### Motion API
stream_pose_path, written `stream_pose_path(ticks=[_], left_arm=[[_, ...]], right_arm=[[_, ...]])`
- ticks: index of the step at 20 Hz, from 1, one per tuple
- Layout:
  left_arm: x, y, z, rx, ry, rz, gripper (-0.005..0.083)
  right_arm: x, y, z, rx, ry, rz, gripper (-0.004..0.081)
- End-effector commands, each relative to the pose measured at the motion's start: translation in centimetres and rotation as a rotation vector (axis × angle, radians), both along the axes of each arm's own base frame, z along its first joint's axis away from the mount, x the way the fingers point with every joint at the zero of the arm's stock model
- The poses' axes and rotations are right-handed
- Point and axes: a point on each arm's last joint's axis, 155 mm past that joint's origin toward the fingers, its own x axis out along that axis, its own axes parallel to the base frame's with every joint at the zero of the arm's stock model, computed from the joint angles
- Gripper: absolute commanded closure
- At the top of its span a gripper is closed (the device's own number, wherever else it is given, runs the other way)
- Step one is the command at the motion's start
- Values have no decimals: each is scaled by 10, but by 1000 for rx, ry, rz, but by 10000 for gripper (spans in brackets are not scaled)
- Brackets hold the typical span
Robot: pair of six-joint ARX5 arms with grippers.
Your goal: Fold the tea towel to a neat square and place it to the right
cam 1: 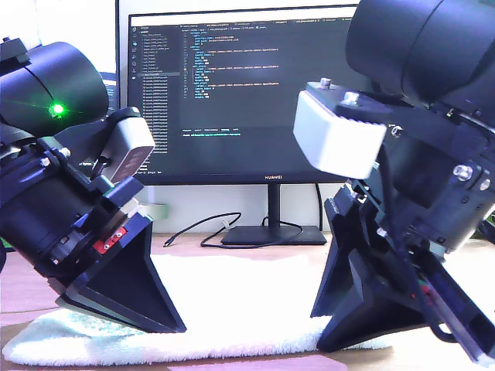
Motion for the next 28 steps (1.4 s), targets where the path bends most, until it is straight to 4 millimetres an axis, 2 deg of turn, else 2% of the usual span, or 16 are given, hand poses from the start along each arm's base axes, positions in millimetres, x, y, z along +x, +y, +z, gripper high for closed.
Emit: stream_pose_path(ticks=[1, 7, 9, 13, 16, 19, 23, 26, 28], left_arm=[[-39, 25, -40, 104, 151, -19, 795], [-56, 13, -30, 21, 222, -83, 795], [-56, 13, -30, 20, 221, -84, 795], [-39, 16, -32, 56, 140, -55, 795], [-23, 15, -25, 70, 68, -37, 795], [-6, 15, -4, 59, -37, -6, 795], [14, 21, 34, 46, -206, 37, 795], [16, 24, 61, 17, -281, 53, 795], [10, 27, 73, 5, -298, 48, 795]], right_arm=[[-16, -16, -24, -69, 72, 13, 607], [-29, -11, -25, -49, 125, 48, 731], [-30, -12, -26, -50, 130, 49, 782], [-26, -7, -19, -32, 134, 26, 783], [-20, 0, -7, -27, 147, 7, 783], [-18, 3, 3, -39, 167, 5, 783], [-15, 8, 16, -39, 186, -5, 783], [-13, 11, 25, -41, 188, -6, 783], [-12, 13, 32, -44, 192, -6, 783]])
